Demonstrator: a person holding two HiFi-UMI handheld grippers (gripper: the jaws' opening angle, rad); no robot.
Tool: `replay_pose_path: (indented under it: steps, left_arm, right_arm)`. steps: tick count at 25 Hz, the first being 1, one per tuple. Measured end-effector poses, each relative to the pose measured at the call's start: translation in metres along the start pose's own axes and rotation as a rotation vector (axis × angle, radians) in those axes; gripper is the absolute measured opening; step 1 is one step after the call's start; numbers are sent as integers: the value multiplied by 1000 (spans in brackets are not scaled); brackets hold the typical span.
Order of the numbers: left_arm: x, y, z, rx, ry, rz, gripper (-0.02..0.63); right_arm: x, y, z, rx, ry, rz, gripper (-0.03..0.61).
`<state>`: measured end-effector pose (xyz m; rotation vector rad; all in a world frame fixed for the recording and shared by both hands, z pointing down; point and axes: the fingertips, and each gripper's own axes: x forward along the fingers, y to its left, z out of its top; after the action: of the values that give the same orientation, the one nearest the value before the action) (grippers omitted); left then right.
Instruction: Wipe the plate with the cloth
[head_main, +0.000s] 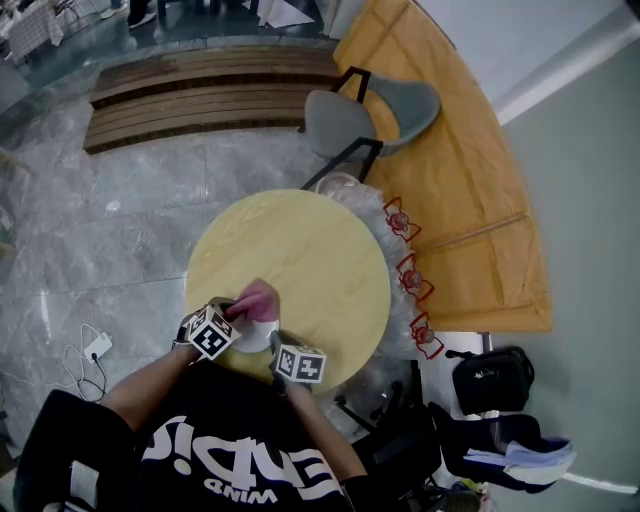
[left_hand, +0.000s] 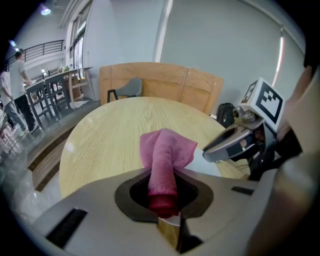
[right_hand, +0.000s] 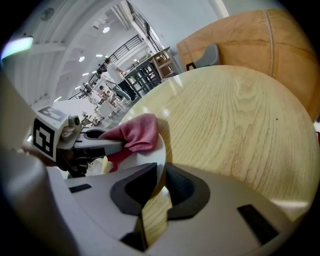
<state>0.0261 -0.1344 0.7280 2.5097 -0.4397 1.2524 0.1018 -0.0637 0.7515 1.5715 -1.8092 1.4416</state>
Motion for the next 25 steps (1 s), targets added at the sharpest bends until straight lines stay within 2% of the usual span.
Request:
replay_pose_path:
  steps: [5,11,19,25]
  left_arm:
    - [-15,5,10,-14,-32,19,50]
    - [-24,-21,37,-27,-103,-48,49]
    - [-14,-61,30,8,-74,-124,49]
    - [3,-76,10,17,1,-183,49]
  right_arm:
    - [1,0,-2,14,7,-1,67]
    - [1,-1,-3,21,7,2,67]
    - [0,1,-5,21,15,16,67]
    - [1,1,-5,21,13,24,67]
